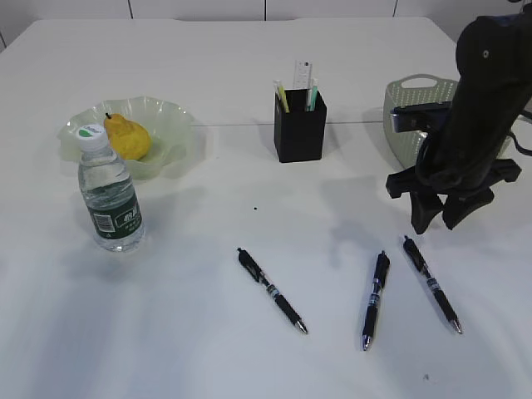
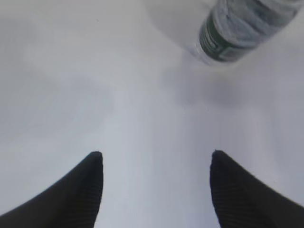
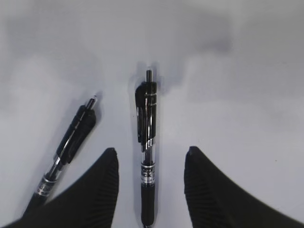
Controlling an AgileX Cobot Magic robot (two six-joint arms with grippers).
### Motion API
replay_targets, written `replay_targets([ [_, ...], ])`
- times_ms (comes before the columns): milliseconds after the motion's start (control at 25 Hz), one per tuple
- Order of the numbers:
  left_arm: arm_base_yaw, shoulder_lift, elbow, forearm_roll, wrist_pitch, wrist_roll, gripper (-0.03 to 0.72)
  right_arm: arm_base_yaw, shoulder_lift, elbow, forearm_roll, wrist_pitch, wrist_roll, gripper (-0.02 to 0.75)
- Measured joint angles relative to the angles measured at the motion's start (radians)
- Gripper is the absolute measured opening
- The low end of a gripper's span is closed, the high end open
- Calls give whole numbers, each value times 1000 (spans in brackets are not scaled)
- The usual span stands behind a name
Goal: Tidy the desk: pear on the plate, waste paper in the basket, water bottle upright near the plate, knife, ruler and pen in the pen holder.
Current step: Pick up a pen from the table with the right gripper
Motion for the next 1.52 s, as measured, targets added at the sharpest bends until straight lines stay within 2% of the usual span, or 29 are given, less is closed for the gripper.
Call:
replay_targets([
  [200, 0, 35, 0, -138, 38, 136, 496, 0, 21, 0, 2, 0, 0, 338],
  [440, 2, 35, 0, -200, 27, 169, 496, 0, 33, 0, 2, -4, 0, 338],
  [1520, 2, 35, 0, -171, -28, 169, 474, 0, 143, 0, 2, -54, 0, 337],
])
